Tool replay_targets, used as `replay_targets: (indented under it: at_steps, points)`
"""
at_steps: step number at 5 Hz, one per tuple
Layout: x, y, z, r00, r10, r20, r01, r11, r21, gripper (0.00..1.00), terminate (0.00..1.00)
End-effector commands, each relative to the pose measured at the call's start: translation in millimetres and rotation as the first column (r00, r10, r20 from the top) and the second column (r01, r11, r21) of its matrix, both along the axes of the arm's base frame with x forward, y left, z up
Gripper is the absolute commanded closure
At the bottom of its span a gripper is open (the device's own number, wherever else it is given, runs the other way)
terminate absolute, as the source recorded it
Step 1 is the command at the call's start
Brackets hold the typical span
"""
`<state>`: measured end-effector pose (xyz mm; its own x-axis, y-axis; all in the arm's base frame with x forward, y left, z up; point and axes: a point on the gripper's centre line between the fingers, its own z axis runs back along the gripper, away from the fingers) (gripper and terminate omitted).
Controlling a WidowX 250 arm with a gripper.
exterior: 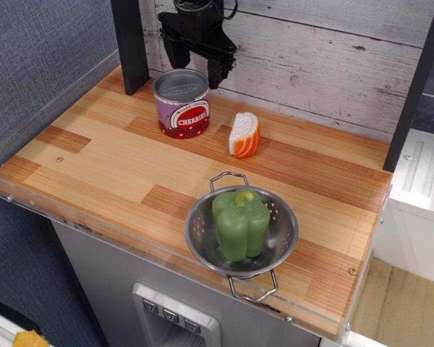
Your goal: Push can to the bottom of the table
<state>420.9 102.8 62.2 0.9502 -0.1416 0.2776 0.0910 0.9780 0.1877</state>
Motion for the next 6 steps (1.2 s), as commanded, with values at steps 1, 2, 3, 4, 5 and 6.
replay_targets:
  at_steps: [1,2,3,4,5,6]
  points:
    - [-7.6,4.9,19.3,0.999,0.03,-0.032,-0.029,0.999,0.018,0.0,0.0]
    - [-22.1,6.1,17.8,0.994,0.096,-0.044,-0.094,0.994,0.055,0.0,0.0]
    - [-33.8,5.5,14.1,0.993,0.104,-0.049,-0.101,0.993,0.054,0.0,0.0]
    - [-49.0,5.5,14.5,0.989,0.135,-0.054,-0.132,0.989,0.066,0.0,0.0]
    - [-67.7,7.3,17.8,0.983,0.165,-0.075,-0.161,0.985,0.056,0.0,0.0]
    - [-85.2,10.0,19.2,0.979,0.182,-0.091,-0.177,0.983,0.057,0.0,0.0]
